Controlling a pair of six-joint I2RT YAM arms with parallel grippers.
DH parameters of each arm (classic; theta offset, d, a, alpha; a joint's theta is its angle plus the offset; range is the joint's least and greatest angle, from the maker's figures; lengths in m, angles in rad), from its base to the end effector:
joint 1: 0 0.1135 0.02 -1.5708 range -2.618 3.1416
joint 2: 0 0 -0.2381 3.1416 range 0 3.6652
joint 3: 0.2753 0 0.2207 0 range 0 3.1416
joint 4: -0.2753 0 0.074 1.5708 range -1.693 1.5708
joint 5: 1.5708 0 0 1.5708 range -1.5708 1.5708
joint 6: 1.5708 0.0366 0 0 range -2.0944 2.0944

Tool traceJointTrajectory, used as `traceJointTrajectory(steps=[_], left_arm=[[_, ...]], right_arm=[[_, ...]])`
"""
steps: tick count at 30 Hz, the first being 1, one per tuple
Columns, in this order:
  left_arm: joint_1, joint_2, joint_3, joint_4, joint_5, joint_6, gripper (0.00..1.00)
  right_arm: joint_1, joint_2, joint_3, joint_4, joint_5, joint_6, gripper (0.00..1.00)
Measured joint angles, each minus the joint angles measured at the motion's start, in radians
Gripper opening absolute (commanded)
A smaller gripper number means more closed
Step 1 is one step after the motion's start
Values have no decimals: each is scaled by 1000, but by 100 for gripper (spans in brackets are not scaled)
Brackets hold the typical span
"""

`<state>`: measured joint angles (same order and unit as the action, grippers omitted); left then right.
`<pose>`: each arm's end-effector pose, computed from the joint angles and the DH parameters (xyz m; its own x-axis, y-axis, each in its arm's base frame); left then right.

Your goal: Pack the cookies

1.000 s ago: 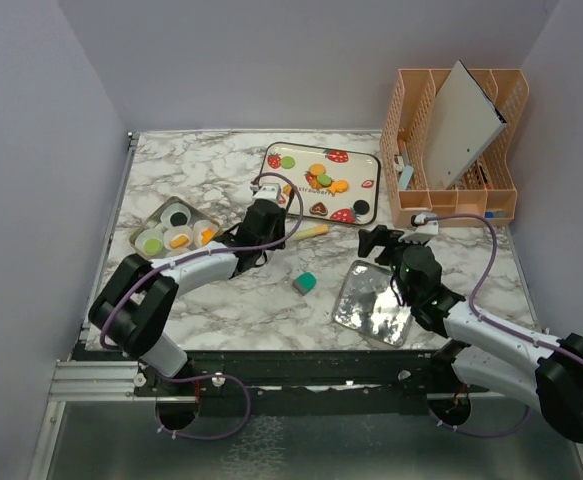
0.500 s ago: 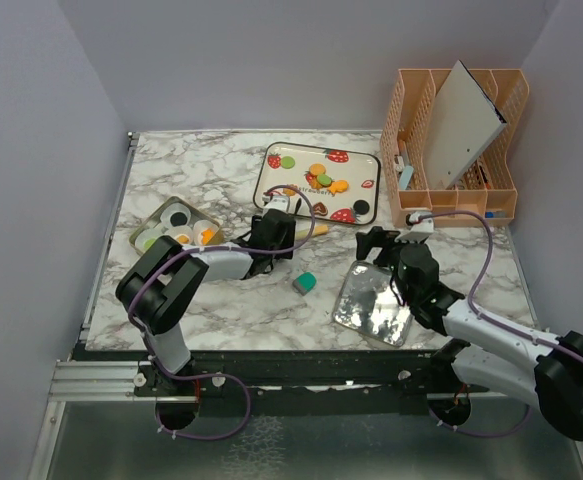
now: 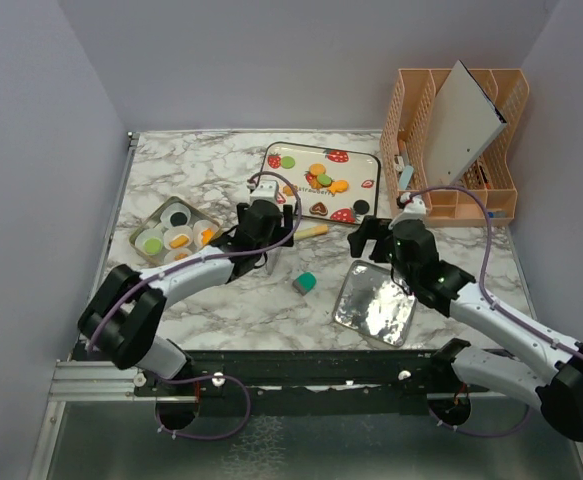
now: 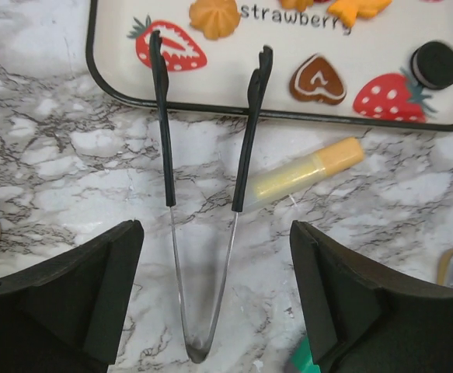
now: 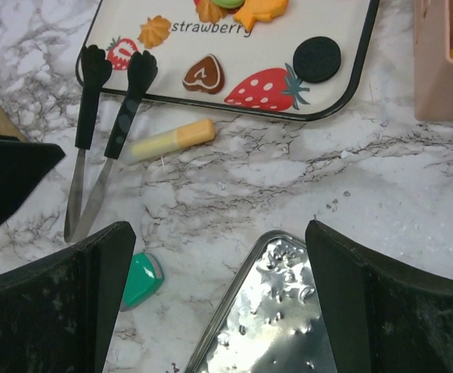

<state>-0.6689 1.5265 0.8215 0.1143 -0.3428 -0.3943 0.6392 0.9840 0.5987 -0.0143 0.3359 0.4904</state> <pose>0.2431 -0.1765 0.1990 -0.5436 -0.0315 -0.8387 0.1692 0.9747 -0.1462 0.1738 0.1141 0.2453 -0.4259 0.2375 -0.8730 -0.1348 0.9375 0.3208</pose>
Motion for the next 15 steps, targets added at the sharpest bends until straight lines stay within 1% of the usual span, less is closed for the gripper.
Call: traceJointTrajectory(steps=[3,4,5,10,13,15], left_arm=[[0,-113,-11,-35,-3,-13,89],[0,-151,-20,-45,-4,-15,95],[0,-195,-34,-53,-4,-16,97],[0,-407,-144,-68,-5,-36,99],[0,-530,-232,-48,-14,-59,99],[0,-609,-291,-34,-21,-66,99]], right_arm=[[0,21,44,-95,-40,24,100],[0,30,54,-124,-55,31,100],[0,42,62,-148,-72,36,100],[0,163,106,-253,-153,57,94],[7,245,143,-315,-161,74,90],[24,298,171,-355,-159,95,89]])
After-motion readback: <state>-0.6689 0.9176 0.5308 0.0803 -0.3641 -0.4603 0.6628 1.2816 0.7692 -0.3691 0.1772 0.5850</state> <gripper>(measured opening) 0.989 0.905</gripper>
